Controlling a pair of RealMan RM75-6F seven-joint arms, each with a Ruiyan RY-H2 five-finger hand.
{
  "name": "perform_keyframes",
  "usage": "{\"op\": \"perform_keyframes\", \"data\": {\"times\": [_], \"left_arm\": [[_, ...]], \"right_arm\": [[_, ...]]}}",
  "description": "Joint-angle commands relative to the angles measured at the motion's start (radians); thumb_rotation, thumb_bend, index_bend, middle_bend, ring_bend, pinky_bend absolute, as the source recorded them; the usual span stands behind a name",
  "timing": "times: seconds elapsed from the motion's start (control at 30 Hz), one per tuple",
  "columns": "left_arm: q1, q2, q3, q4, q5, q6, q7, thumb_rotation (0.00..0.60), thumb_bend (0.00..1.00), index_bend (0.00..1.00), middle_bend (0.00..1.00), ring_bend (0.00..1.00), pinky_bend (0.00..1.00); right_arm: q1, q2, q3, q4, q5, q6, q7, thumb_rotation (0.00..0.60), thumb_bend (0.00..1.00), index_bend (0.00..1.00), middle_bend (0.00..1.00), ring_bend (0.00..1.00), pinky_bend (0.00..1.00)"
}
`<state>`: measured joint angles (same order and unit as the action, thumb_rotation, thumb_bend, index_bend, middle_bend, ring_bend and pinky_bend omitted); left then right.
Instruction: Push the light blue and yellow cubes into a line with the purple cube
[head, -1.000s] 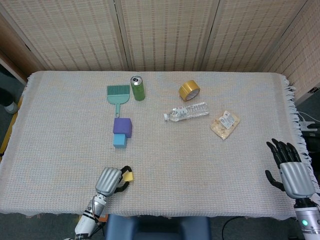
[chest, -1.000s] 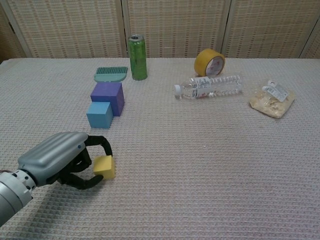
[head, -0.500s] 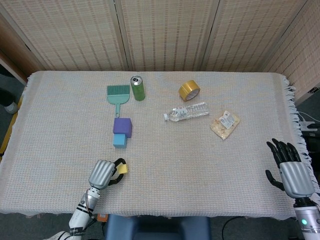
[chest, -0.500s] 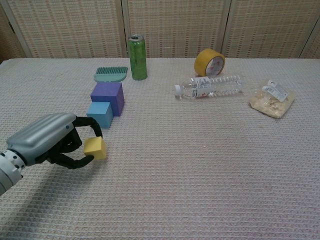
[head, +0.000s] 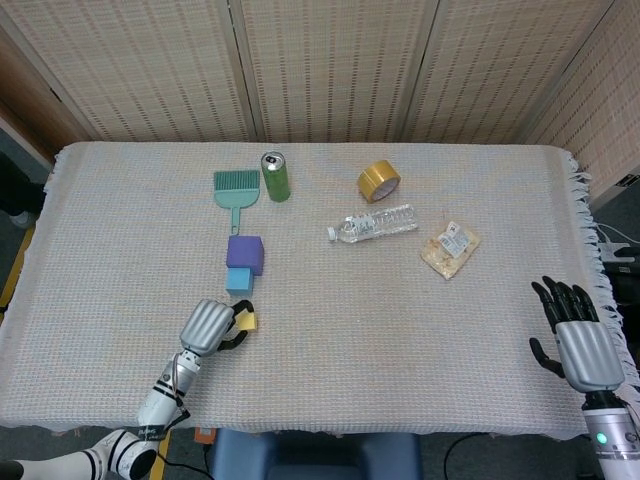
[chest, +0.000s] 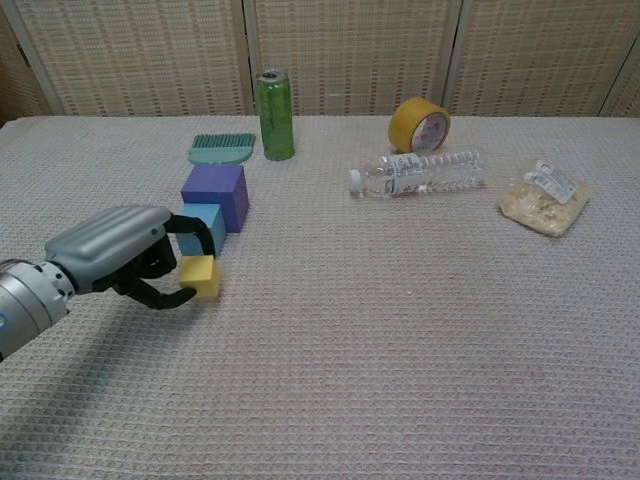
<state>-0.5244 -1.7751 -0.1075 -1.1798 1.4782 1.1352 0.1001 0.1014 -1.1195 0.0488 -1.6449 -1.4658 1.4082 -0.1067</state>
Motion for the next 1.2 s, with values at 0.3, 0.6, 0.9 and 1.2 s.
{"op": "perform_keyframes", "data": {"times": [0.3, 0.6, 0.9, 1.2], "left_arm": [[-0.038, -0.026, -0.016, 0.111, -0.009, -0.015, -0.059, 0.600, 0.33, 0.50, 1.00, 1.00, 1.00], [-0.050, -0.041, -0.004, 0.146, -0.010, -0.020, -0.070, 0.600, 0.33, 0.46, 1.00, 1.00, 1.00], [-0.054, -0.049, 0.002, 0.171, -0.010, -0.013, -0.072, 0.600, 0.33, 0.43, 1.00, 1.00, 1.00], [-0.052, -0.048, 0.001, 0.182, -0.025, -0.022, -0.092, 0.600, 0.33, 0.43, 1.00, 1.00, 1.00]], "right_arm": [[0.002, -0.001, 0.007, 0.001, 0.022, -0.008, -0.013, 0.600, 0.14, 0.00, 0.00, 0.00, 0.00], [0.002, -0.003, 0.007, 0.001, 0.026, -0.008, -0.019, 0.600, 0.14, 0.00, 0.00, 0.00, 0.00], [0.001, -0.002, 0.007, 0.002, 0.026, -0.006, -0.017, 0.600, 0.14, 0.00, 0.00, 0.00, 0.00], [0.001, -0.005, 0.008, 0.001, 0.030, -0.006, -0.022, 0.600, 0.14, 0.00, 0.00, 0.00, 0.00]]}}
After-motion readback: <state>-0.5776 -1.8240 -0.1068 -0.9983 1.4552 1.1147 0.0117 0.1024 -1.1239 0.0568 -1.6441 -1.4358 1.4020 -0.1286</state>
